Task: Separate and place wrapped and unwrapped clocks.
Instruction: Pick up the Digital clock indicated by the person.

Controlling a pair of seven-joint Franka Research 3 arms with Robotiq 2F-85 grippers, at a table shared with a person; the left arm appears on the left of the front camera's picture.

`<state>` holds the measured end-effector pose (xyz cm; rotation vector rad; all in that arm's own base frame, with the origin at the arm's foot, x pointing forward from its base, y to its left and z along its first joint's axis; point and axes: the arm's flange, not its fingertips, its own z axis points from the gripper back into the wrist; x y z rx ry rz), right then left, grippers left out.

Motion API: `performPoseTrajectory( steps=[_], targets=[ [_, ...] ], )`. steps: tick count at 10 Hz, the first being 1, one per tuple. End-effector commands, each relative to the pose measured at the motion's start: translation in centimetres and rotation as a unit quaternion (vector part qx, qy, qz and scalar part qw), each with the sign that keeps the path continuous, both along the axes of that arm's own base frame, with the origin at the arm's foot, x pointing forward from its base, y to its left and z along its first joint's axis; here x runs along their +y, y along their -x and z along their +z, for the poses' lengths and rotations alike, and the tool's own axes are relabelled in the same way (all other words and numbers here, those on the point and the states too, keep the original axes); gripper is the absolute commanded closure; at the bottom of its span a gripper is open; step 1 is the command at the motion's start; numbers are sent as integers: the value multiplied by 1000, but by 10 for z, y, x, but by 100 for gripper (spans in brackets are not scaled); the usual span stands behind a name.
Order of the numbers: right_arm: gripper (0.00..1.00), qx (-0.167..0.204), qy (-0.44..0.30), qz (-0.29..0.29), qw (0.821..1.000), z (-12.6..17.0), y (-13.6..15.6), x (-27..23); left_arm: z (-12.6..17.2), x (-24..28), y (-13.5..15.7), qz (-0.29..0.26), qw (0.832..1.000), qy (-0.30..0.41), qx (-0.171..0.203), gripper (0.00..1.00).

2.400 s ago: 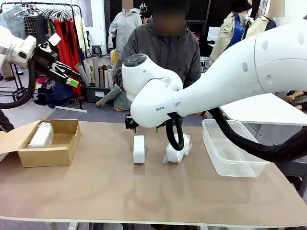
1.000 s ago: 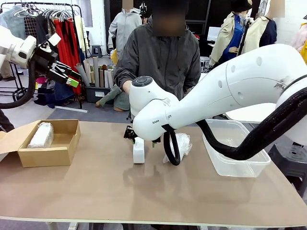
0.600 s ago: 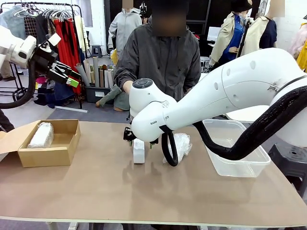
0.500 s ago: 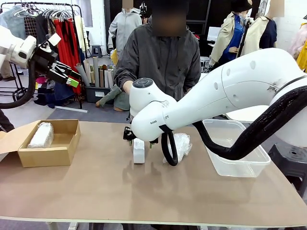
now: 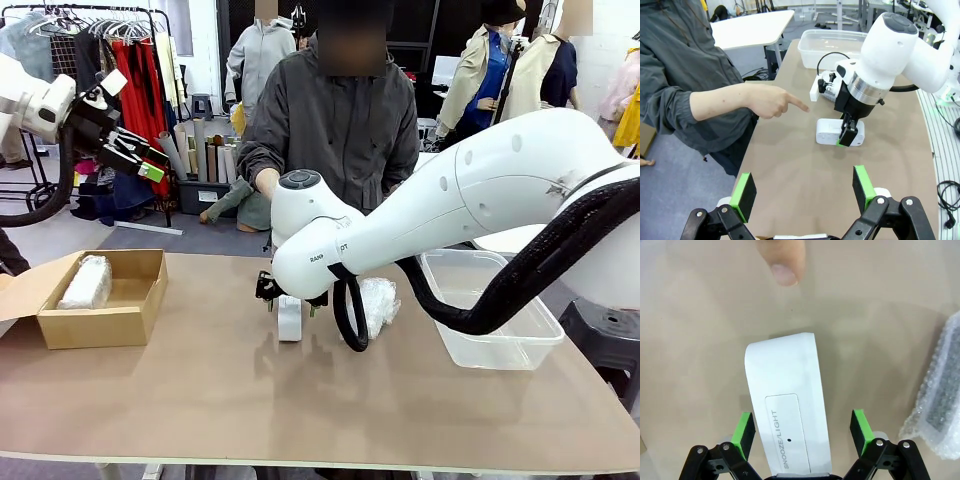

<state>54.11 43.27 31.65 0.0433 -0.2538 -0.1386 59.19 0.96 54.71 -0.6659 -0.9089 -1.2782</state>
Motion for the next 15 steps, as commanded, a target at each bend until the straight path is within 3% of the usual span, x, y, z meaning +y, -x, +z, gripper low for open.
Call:
performPoseTrajectory(
  steps=[1,5,10,14,15],
  targets=[
    [0,8,-9,18,1000,1,-8,4,1,0,0,2,1000,6,-2,0],
    [0,4,2,14,1000,-5,-2,2,1,0,0,2,1000,6,-2,0],
    [96,-15,15,8,1000,18,2,5,1,0,0,2,1000,6,-2,0],
    [100,-5,15,34,999,54,19,8,1,0,0,2,1000,6,-2,0],
    [100,14,29,52,998,67,25,13,1,0,0,2,1000,6,-2,0]
  ],
)
